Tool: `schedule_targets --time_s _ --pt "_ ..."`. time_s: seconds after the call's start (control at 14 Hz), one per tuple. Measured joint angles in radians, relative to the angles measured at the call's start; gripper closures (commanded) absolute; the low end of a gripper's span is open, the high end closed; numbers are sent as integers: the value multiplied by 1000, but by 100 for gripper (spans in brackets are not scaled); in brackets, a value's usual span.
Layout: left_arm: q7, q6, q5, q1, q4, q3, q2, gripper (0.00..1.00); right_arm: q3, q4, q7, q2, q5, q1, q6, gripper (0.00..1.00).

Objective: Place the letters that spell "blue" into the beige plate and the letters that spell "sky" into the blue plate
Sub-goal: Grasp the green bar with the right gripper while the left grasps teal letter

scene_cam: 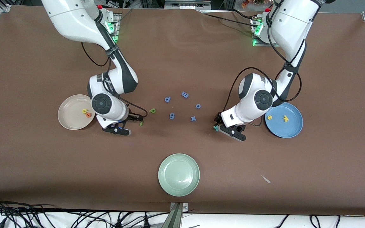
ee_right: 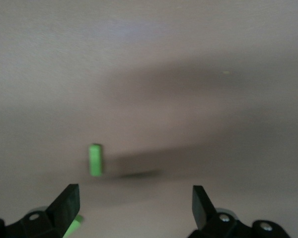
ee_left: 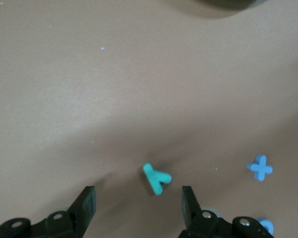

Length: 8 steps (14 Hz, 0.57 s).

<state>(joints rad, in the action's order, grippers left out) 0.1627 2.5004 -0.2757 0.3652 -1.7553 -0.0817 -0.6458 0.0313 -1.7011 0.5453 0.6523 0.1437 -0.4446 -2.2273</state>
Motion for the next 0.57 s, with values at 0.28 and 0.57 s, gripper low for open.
schedule_targets --time_s 0.28,0.57 --pt "-24 62 0 29 12 0 -55 22 -15 47 10 53 68 0 -29 0" --pt "-62 75 0 43 16 0 -72 22 -23 54 12 70 69 -5 -64 48"
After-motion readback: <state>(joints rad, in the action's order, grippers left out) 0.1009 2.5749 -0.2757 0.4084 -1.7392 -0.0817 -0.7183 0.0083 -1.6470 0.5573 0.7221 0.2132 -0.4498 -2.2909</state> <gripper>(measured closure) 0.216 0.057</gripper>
